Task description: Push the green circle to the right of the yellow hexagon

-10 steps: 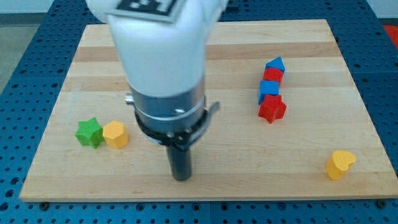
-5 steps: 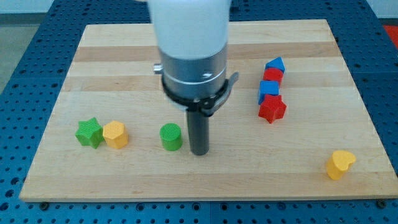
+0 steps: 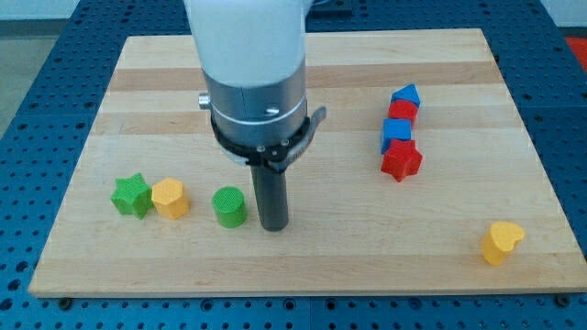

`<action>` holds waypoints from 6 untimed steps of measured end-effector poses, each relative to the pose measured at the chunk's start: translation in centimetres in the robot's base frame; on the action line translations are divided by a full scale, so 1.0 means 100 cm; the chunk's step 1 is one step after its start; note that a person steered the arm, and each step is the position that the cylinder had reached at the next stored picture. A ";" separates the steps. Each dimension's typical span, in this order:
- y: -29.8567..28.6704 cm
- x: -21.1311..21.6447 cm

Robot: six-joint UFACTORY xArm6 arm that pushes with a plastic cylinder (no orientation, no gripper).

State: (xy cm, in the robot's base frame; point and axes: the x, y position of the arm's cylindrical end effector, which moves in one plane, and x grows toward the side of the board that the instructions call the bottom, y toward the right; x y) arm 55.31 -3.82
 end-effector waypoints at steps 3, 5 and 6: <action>-0.038 -0.010; -0.065 -0.021; -0.037 -0.016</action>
